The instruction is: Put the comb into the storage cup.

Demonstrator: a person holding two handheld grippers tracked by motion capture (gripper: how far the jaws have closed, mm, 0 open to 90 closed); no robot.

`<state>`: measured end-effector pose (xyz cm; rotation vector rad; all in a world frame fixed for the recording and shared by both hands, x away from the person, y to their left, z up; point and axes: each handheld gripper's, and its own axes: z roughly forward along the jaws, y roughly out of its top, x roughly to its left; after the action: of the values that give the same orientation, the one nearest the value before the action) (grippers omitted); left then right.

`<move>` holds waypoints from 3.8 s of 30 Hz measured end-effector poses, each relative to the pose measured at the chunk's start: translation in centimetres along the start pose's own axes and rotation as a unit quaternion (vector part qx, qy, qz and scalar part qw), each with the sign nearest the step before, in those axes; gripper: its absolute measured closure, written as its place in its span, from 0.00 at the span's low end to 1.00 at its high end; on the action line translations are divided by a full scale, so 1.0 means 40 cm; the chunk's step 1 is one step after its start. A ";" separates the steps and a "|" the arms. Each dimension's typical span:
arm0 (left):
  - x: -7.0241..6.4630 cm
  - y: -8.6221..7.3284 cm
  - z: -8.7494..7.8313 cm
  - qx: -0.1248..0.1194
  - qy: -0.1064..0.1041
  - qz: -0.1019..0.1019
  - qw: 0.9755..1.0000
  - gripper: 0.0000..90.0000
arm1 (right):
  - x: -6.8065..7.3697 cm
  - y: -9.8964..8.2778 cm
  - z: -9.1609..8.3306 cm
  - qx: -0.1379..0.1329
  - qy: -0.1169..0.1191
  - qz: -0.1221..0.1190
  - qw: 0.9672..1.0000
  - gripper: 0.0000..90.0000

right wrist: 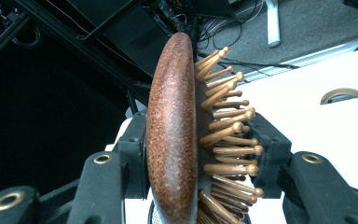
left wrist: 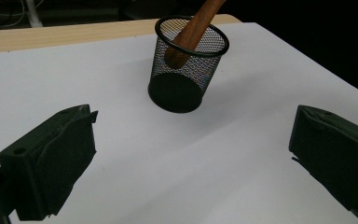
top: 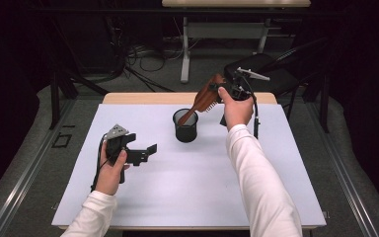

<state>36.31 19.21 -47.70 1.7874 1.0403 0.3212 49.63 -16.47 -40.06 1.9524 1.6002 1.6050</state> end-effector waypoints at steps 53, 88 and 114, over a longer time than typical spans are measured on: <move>0.003 -0.002 0.003 0.004 -0.003 -0.002 1.000 0.01 | -0.038 -0.065 0.066 0.020 -0.019 0.000 1.000 0.54; 0.003 -0.004 0.007 0.007 -0.005 -0.003 1.000 0.01 | -0.044 -0.076 0.067 0.011 -0.007 -0.022 1.000 0.53; 0.004 -0.005 0.009 0.009 -0.004 -0.003 1.000 0.01 | -0.057 -0.077 0.065 0.008 0.006 -0.033 0.999 0.52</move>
<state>36.52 19.13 -48.06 1.7989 1.0459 0.3008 50.08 -15.70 -44.62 1.8795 1.6696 1.5874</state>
